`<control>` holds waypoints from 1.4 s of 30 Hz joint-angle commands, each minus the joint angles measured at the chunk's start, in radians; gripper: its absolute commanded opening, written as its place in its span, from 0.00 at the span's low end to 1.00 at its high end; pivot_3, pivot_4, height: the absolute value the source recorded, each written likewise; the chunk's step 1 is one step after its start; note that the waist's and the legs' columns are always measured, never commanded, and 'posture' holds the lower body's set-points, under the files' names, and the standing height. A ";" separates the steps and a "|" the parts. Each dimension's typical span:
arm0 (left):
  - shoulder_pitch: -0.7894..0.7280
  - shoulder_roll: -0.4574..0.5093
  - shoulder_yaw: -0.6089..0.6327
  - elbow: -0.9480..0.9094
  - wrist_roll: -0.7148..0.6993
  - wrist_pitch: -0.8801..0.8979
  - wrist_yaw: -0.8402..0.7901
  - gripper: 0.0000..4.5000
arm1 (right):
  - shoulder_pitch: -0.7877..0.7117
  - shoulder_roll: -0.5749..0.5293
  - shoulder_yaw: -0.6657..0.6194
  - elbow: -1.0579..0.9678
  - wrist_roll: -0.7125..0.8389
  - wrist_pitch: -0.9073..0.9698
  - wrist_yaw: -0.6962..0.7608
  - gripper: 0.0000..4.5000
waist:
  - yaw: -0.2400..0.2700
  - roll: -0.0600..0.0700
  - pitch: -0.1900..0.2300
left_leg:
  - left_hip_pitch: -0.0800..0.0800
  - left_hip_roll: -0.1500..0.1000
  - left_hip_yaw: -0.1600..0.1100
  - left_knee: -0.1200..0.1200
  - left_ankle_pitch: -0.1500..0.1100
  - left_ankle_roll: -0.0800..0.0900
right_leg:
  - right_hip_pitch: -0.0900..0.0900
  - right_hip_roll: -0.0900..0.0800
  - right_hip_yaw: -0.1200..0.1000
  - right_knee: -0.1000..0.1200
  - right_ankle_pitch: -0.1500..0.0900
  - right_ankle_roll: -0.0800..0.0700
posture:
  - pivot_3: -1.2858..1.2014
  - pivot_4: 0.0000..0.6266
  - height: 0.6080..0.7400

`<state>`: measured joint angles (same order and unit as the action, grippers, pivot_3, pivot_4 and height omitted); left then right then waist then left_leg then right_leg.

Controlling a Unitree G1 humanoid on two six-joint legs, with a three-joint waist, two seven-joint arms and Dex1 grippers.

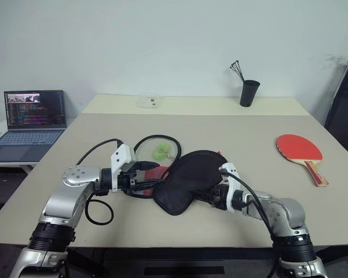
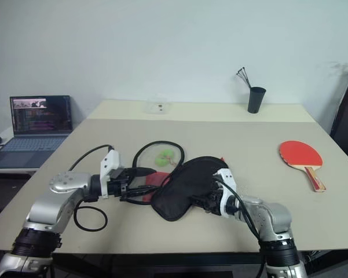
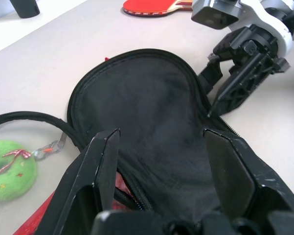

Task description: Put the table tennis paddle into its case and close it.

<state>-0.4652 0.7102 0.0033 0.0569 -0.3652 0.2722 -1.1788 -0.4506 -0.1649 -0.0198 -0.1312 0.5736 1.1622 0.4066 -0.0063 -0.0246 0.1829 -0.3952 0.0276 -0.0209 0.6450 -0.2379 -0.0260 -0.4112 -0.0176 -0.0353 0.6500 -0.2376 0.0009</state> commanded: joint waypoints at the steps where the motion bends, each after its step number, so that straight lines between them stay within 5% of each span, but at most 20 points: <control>1: -0.007 0.004 0.011 -0.025 0.001 -0.020 0.005 0.66 | -0.017 0.034 0.006 0.003 0.005 -0.004 -0.023 0.95 | 0.000 0.000 0.000 | 0.000 0.000 0.000 0.000 0.000 0.000 | 0.000 0.000 0.000 0.000 0.000 0.000 | 0.52 0.24 1.00; 4: -0.010 -0.001 0.007 -0.019 0.003 -0.026 0.007 0.66 | -0.030 0.072 0.012 0.014 -0.004 -0.017 -0.051 0.78 | -0.002 0.000 0.000 | 0.000 0.000 0.000 0.000 0.000 0.000 | 0.000 0.001 0.000 0.000 0.000 0.000 | 0.52 0.24 1.00; 14: 0.020 -0.006 0.012 -0.057 -0.002 -0.021 0.021 0.66 | -0.065 0.028 -0.082 0.038 0.038 0.078 -0.061 0.01 | -0.002 0.000 0.000 | -0.001 0.000 0.000 0.000 0.000 0.000 | -0.001 0.000 0.000 0.000 0.000 0.000 | 0.52 0.24 1.00; 24: 0.029 -0.024 -0.011 -0.137 -0.026 0.021 0.009 0.66 | -0.163 -0.192 -0.118 0.174 0.063 0.176 0.059 0.01 | 0.000 0.000 0.000 | -0.001 0.000 0.000 0.000 0.000 0.000 | -0.001 0.000 0.000 0.000 0.000 0.000 | 0.52 0.24 1.00; 31: 0.041 -0.033 -0.036 -0.127 -0.014 -0.010 -0.001 0.66 | -0.236 -0.412 0.010 0.338 0.004 0.098 0.262 0.01 | 0.000 0.000 0.000 | -0.002 -0.001 0.001 0.000 0.000 0.000 | -0.001 0.000 0.000 -0.001 0.000 0.000 | 0.52 0.24 1.00; 42: 0.016 -0.058 -0.073 -0.092 0.005 -0.057 -0.016 0.66 | -0.389 -0.524 0.154 0.619 -0.162 -0.091 0.469 0.01 | 0.000 0.000 0.000 | -0.002 -0.001 0.002 0.000 0.000 0.000 | -0.002 0.001 0.000 -0.001 0.000 0.000 | 0.52 0.24 1.00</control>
<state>-0.4260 0.6533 -0.0761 -0.0282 -0.3593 0.2370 -1.1903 -0.8066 -0.6611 0.1292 0.4695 0.4395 1.1084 0.8474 -0.0059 -0.0242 0.1833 -0.3975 0.0265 -0.0192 0.6449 -0.2380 -0.0257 -0.4131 -0.0168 -0.0348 0.6486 -0.2376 0.0008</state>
